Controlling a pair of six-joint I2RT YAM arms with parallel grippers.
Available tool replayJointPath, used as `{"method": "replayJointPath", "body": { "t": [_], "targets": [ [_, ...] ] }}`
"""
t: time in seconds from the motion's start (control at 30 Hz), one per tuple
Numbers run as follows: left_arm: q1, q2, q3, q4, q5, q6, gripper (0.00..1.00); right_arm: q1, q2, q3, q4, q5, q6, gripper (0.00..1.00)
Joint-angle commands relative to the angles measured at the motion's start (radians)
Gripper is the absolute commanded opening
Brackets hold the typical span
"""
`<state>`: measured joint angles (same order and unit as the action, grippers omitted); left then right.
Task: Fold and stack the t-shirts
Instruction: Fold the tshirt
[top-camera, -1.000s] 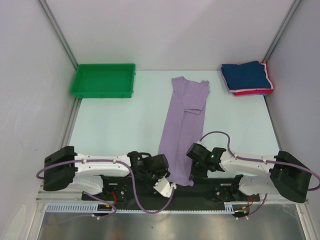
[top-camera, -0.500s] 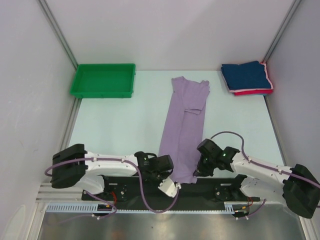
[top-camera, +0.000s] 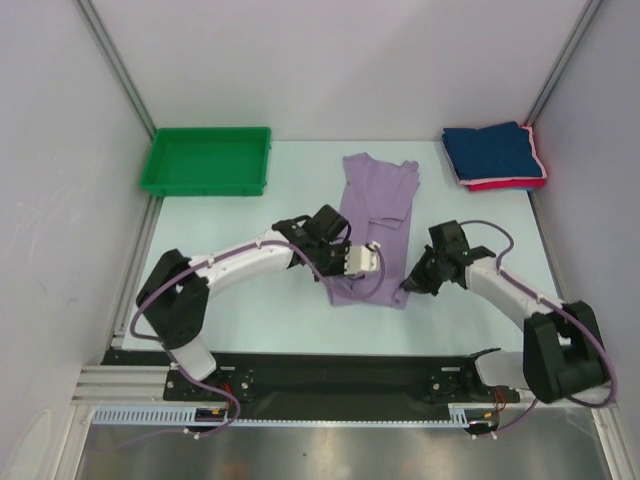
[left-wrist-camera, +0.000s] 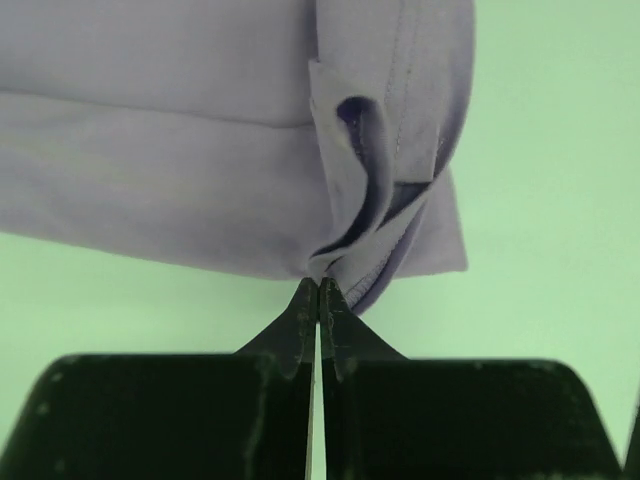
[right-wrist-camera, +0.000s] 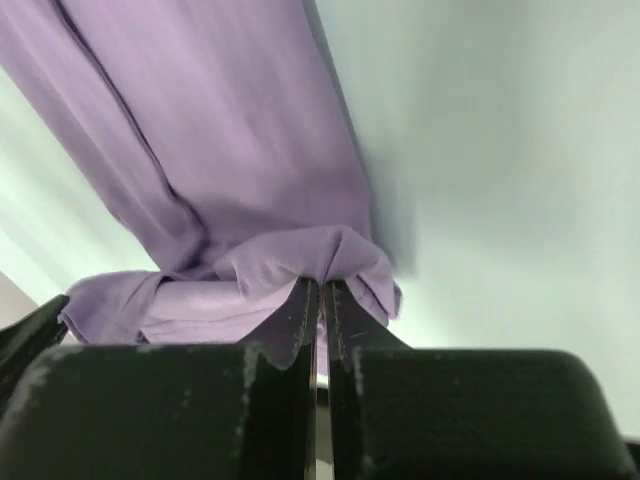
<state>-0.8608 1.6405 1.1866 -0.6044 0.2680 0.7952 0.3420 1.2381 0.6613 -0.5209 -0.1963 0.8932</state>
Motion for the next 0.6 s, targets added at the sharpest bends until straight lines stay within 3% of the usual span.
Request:
{"method": "replayJointPath", "body": {
  "t": [0.0,0.37,0.57],
  "targets": [
    [0.080,0.079,0.128,0.005,0.050,-0.056,0.00,-0.066,0.128,0.122,0.119,-0.048,-0.088,0.00],
    [0.212,0.284,0.424,0.028,-0.001,-0.068,0.00,-0.178,0.423,0.399,0.147,-0.124,-0.148,0.00],
    [0.218,0.378,0.530,0.017,-0.035,-0.045,0.00,-0.193,0.524,0.471,0.156,-0.132,-0.148,0.00]
  ]
}}
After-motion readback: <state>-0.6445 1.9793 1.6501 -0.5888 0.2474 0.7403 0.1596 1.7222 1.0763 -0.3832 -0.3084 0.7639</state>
